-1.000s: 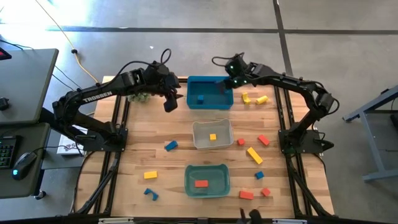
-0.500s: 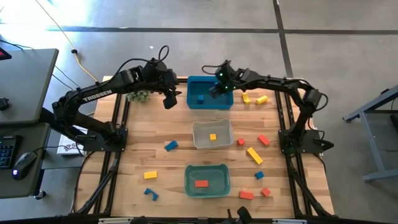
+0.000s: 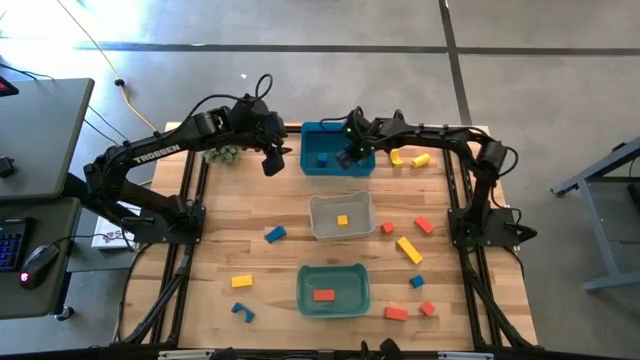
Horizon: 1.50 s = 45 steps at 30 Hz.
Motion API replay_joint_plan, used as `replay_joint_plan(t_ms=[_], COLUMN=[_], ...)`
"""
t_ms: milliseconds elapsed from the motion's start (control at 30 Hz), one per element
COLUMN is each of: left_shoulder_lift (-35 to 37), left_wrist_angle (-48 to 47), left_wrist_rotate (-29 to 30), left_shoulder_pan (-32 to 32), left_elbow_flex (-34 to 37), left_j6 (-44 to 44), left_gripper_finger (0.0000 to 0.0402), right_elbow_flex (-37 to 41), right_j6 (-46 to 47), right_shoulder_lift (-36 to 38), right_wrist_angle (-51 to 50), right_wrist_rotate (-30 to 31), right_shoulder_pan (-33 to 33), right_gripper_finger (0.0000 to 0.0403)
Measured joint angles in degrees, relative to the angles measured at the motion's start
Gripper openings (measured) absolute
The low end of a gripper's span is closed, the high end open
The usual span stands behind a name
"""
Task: Sort & place blocks by color
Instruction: Put the blue block into the blue bin, then put the yellow block into the white bin
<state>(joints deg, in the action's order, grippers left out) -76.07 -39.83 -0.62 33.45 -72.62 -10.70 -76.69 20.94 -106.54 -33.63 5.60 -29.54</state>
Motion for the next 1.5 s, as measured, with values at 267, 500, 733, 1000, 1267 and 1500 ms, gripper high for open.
replay_joint_plan(t_ms=[267,500,733,1000,1267,1500], left_shoulder_lift=[0.0,0.0,0.0,0.0,0.0,0.0], left_wrist_angle=[0.0,0.0,0.0,0.0,0.0,0.0], left_wrist_rotate=[0.0,0.0,0.0,0.0,-0.2,-0.2], left_shoulder_pan=[0.0,0.0,0.0,0.0,0.0,0.0], left_elbow_flex=[0.0,0.0,0.0,0.0,0.0,0.0], left_j6=[0.2,1.3,1.6,1.6,1.5,1.5], left_gripper_finger=[0.0197,0.0197,0.0197,0.0197,0.0197,0.0197], right_elbow_flex=[0.0,0.0,-0.1,-0.1,-0.1,-0.1], right_j6=[0.0,4.4,8.5,14.8,21.2,23.3], right_shoulder_lift=[0.1,4.1,10.6,15.3,17.0,17.0], right_wrist_angle=[-1.8,-5.8,-10.5,-22.7,-33.3,-38.3], right_wrist_rotate=[0.1,0.1,-0.8,-2.9,-3.2,-4.5], right_shoulder_pan=[1.7,3.9,7.4,14.4,23.1,31.2], right_gripper_finger=[0.0122,0.0125,0.0126,0.0126,0.0126,0.0126])
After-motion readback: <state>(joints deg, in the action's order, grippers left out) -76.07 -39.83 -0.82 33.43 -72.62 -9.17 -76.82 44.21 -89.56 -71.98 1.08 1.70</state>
